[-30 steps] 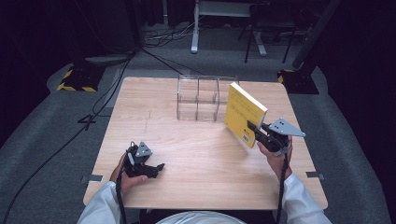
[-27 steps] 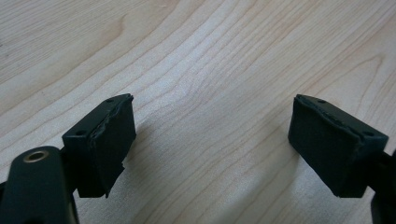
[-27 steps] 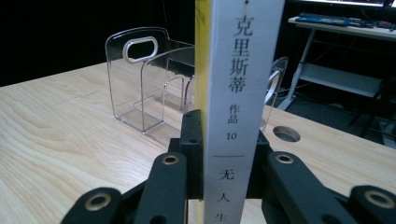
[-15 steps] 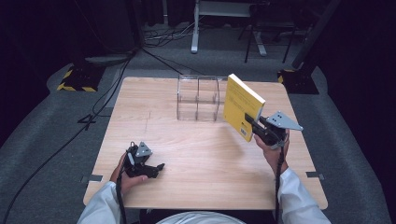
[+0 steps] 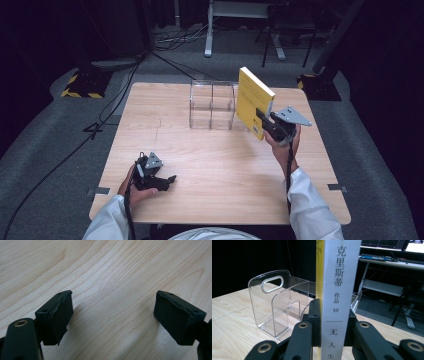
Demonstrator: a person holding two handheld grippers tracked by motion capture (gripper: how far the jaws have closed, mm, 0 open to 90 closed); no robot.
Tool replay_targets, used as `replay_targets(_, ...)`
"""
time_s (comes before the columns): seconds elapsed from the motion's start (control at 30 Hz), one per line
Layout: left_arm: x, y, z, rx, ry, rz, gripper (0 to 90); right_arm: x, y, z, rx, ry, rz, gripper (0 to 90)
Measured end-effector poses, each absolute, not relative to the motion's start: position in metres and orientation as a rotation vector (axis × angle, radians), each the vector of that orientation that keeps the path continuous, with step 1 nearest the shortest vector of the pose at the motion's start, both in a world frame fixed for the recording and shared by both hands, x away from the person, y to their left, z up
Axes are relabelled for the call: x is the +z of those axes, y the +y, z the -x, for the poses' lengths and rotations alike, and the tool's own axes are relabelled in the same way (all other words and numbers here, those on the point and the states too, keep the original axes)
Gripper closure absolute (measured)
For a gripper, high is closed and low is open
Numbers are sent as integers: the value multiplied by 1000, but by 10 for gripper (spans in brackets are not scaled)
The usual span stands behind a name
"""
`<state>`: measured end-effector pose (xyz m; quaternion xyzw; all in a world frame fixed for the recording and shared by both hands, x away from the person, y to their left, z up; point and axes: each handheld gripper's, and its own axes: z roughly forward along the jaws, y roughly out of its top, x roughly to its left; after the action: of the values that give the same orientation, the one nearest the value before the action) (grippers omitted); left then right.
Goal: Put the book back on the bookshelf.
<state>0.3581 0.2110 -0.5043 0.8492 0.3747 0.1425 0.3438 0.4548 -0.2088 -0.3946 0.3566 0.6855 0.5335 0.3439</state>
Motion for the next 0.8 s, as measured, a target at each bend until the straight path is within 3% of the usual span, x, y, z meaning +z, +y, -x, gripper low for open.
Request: replay_targets(0.8, -504, 211, -356, 377, 939, -2214, 186, -404, -183, -500, 1305, 1715, -1034, 764)
